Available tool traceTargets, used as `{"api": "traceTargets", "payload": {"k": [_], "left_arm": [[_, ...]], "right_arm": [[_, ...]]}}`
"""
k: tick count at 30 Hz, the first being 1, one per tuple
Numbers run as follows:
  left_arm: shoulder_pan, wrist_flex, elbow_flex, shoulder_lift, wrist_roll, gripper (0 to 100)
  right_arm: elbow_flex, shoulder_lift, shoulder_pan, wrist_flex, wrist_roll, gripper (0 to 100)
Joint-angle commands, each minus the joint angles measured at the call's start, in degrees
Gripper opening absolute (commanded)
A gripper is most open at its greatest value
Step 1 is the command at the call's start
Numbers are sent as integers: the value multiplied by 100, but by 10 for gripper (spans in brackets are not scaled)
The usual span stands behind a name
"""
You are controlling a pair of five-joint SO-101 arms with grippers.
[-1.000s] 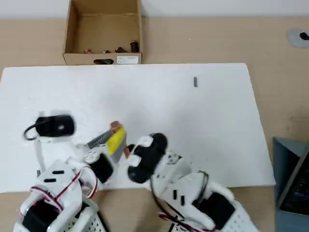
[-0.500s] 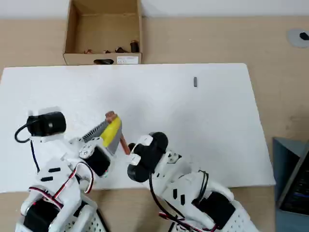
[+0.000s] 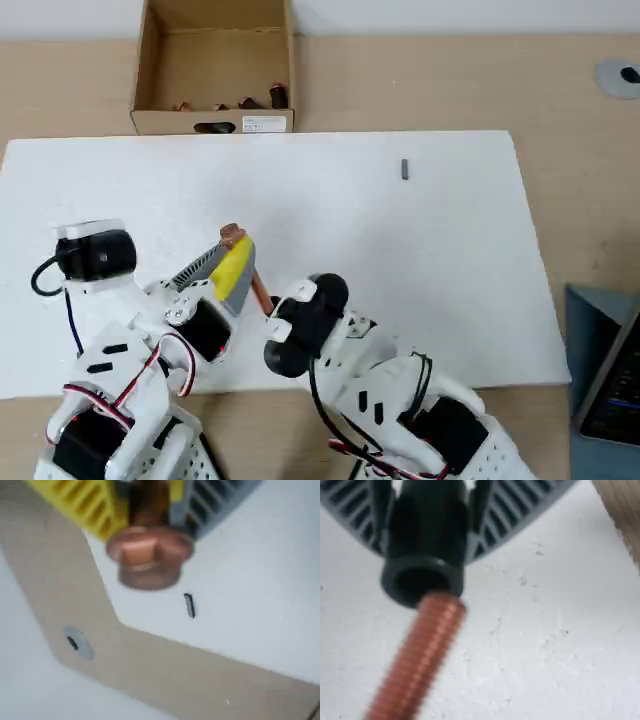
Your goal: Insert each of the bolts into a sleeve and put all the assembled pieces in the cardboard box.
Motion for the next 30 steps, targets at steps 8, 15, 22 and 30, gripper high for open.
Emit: {"api": "traceTargets", "payload": {"k": [8,15,22,30], "left_arm": [[-44,-422,536,-40,0,1],[-44,-422,659,-40,0,1],[18,-97,352,-40,-35,2],[26,879,-62,-40,-35,2]], "right_arm": [[-426,-382,-40,-158,53,9],[-444,-382,-40,-158,53,9],[-400,-374,-40,-158,53,9],[-391,-356,-31,-158,53,9]]}}
